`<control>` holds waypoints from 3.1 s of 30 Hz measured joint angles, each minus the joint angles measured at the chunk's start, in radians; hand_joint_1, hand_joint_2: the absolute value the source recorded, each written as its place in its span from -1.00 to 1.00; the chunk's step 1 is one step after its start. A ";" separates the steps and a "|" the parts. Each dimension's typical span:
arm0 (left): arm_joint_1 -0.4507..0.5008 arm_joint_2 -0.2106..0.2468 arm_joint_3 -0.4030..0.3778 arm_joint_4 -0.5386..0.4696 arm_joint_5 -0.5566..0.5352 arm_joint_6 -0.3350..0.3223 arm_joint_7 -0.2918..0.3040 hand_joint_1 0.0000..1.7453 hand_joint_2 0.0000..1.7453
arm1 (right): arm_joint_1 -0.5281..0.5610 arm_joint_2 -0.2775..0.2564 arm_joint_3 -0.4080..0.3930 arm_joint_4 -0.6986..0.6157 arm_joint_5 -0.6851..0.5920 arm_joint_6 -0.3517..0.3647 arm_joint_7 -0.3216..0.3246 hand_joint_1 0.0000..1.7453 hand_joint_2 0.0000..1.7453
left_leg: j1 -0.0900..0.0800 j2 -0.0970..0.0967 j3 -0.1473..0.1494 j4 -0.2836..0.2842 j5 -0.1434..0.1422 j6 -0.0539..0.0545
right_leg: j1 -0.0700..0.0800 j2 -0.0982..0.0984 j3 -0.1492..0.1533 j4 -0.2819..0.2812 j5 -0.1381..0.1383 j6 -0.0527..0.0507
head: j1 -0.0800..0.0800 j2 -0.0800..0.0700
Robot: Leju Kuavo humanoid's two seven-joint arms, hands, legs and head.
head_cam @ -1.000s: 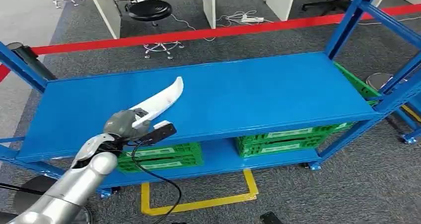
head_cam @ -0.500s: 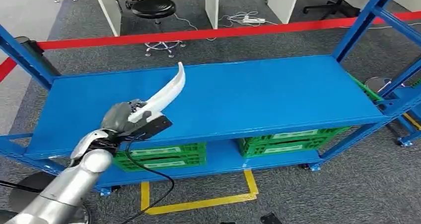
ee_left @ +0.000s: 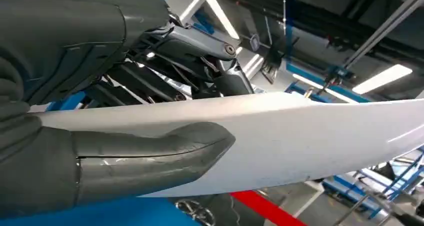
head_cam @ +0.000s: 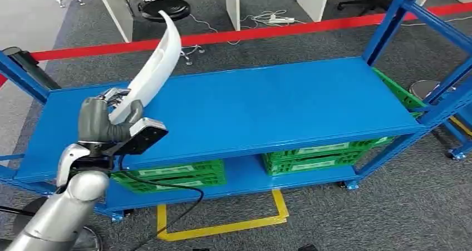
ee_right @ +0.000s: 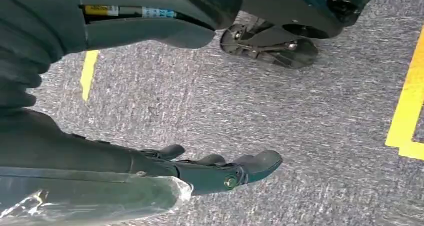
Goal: Take the parts from the cabinet and place them on the table.
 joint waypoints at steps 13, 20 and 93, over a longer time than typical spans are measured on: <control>0.010 0.011 0.003 -0.073 -0.011 0.023 -0.024 1.00 1.00 | 0.001 -0.001 0.000 0.006 0.000 0.000 -0.003 -1.00 1.00 | -0.002 0.001 0.117 -0.252 0.087 0.040 | 0.002 -0.002 -0.156 0.307 -0.142 0.042 | 0.011 0.000; 0.020 -0.001 0.003 -0.088 0.143 0.024 -0.089 1.00 1.00 | -0.004 -0.001 0.000 0.007 -0.002 -0.005 0.004 -1.00 1.00 | -0.009 -0.002 0.116 -0.245 0.084 0.023 | 0.004 0.000 -0.002 -0.003 0.001 0.028 | 0.008 0.000; 0.216 0.008 -0.025 -0.220 0.200 0.097 -0.268 1.00 1.00 | 0.005 0.000 0.000 0.012 -0.018 -0.032 0.016 -1.00 1.00 | 0.000 0.001 0.114 -0.097 -0.015 -0.004 | 0.006 -0.007 -0.023 -0.016 0.035 -0.003 | 0.005 0.000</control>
